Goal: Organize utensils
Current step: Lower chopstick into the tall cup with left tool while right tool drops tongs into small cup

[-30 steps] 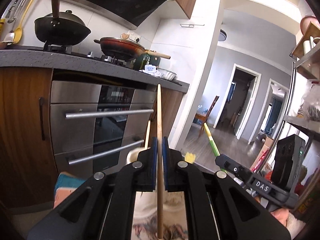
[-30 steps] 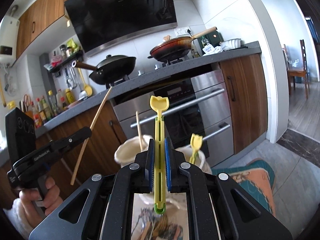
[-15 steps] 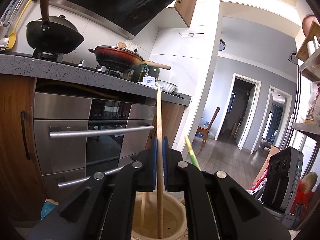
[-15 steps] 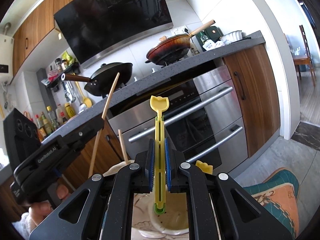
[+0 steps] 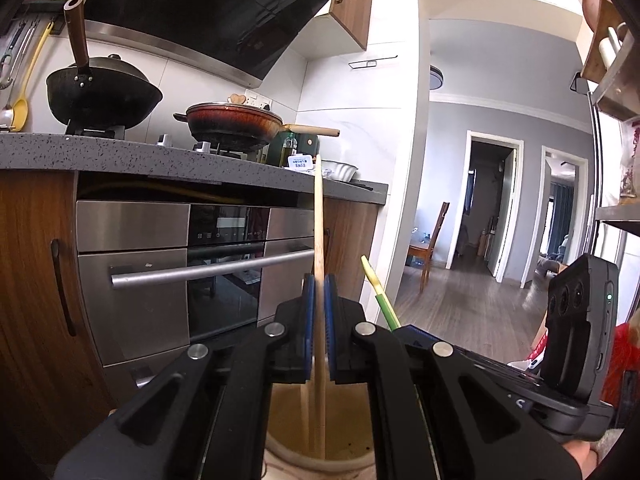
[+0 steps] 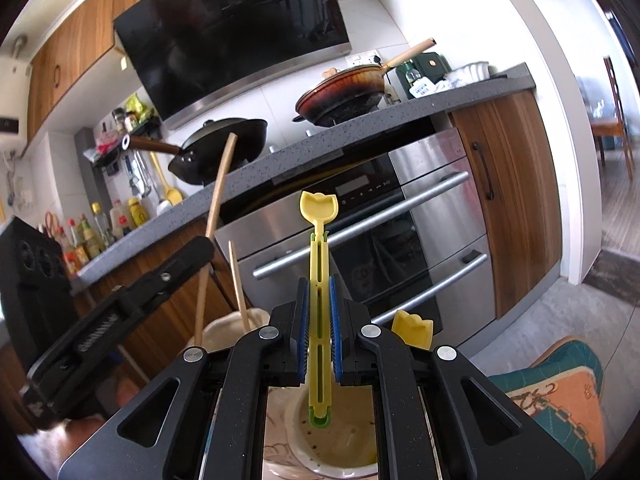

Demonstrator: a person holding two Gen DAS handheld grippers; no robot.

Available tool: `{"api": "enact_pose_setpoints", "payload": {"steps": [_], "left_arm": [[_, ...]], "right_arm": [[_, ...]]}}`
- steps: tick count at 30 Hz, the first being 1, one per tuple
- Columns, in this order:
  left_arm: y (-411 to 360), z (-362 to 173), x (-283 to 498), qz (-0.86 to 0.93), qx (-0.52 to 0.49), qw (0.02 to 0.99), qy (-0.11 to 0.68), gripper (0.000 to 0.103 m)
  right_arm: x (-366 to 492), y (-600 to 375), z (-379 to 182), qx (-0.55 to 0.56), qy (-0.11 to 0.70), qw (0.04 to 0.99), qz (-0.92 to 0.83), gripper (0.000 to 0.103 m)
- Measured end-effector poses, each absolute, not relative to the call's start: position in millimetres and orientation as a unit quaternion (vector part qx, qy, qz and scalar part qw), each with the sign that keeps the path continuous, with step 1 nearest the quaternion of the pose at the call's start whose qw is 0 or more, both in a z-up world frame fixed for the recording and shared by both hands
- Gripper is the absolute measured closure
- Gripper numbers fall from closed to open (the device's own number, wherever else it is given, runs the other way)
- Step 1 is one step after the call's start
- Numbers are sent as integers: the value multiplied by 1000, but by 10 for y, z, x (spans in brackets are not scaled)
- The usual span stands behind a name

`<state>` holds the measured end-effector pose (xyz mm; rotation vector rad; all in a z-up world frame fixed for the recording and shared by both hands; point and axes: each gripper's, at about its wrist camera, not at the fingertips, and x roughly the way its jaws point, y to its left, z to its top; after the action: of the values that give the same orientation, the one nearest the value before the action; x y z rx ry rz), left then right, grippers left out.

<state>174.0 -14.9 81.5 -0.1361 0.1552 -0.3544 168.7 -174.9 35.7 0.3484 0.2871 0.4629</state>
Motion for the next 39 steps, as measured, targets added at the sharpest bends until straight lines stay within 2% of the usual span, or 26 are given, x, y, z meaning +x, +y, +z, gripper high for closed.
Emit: {"api": "enact_pose_setpoints", "payload": {"steps": [7, 25, 30, 39], "left_arm": [[-84, 737, 1605, -186, -50, 977, 97, 98], [-69, 576, 1373, -181, -24, 975, 126, 98], [-70, 611, 1337, -181, -23, 976, 122, 86], [-12, 654, 1251, -186, -28, 975, 116, 85]], "right_arm": [[1621, -1658, 302, 129, 134, 960, 210, 92], [1505, -1694, 260, 121, 138, 962, 200, 92], [1503, -1688, 257, 119, 137, 963, 200, 92], [1354, -1750, 271, 110, 140, 965, 191, 92]]}}
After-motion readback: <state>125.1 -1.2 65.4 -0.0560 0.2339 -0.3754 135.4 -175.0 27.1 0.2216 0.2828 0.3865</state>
